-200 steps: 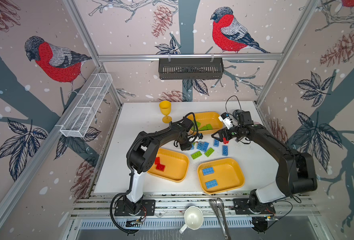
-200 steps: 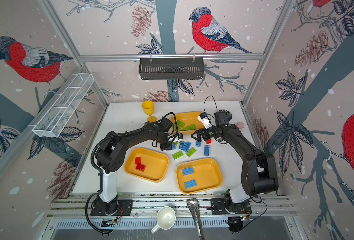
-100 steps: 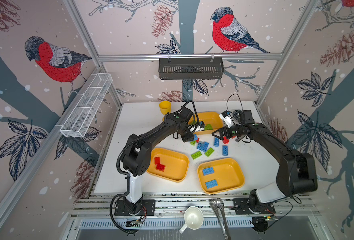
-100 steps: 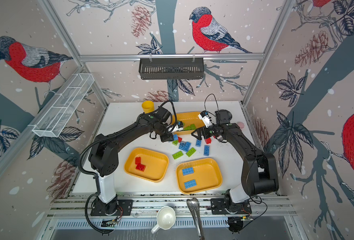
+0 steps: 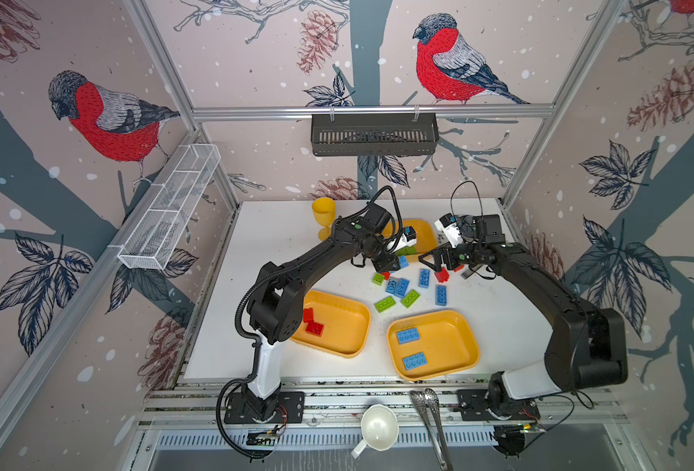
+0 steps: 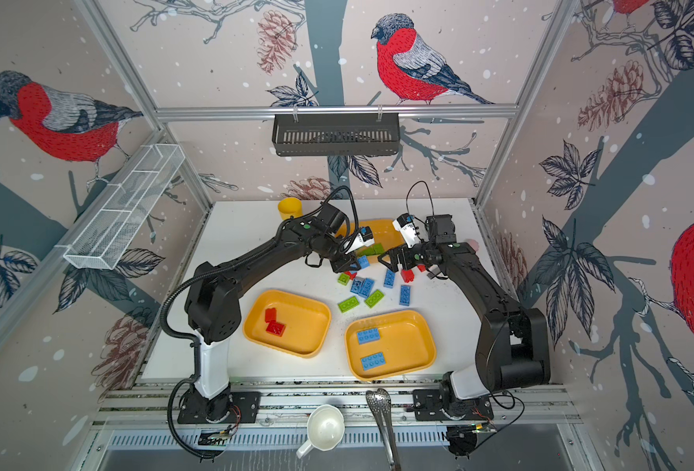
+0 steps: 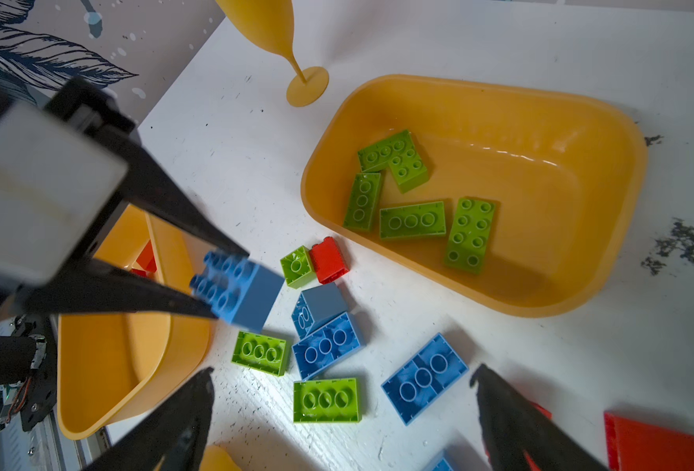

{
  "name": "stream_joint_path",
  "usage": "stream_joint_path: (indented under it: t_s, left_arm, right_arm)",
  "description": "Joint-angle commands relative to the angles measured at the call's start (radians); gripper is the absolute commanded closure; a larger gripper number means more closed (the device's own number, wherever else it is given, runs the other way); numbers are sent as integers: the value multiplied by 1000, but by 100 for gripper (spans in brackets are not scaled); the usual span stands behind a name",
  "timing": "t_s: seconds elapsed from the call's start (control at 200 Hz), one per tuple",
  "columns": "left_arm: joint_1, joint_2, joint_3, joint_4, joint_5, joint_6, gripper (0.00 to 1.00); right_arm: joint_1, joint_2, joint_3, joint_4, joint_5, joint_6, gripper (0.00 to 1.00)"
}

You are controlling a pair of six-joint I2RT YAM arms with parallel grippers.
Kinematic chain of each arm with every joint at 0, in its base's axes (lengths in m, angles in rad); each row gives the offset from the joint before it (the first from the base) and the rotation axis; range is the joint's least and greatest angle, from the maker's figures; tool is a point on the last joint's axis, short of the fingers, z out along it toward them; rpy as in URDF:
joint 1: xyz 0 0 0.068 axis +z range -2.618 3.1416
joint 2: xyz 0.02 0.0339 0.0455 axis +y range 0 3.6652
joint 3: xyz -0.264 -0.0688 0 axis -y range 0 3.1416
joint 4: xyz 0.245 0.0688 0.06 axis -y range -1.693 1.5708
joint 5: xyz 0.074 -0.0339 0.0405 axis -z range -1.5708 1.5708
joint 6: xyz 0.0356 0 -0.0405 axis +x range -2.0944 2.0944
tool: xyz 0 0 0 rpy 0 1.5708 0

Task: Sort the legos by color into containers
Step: 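Carry the blue brick to the tub holding blue bricks and release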

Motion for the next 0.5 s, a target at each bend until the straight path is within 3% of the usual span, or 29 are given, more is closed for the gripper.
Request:
stream_joint_path:
  t_s: [0.0, 0.495]
  left_arm:
    - [-41, -37, -30, -46, 42, -21, 66]
    - [-295, -165, -315, 106, 66, -255, 66]
  right_arm:
    - [-8, -15, -7, 3, 1, -5, 1]
    - [-31, -43, -67, 12, 4, 2, 1]
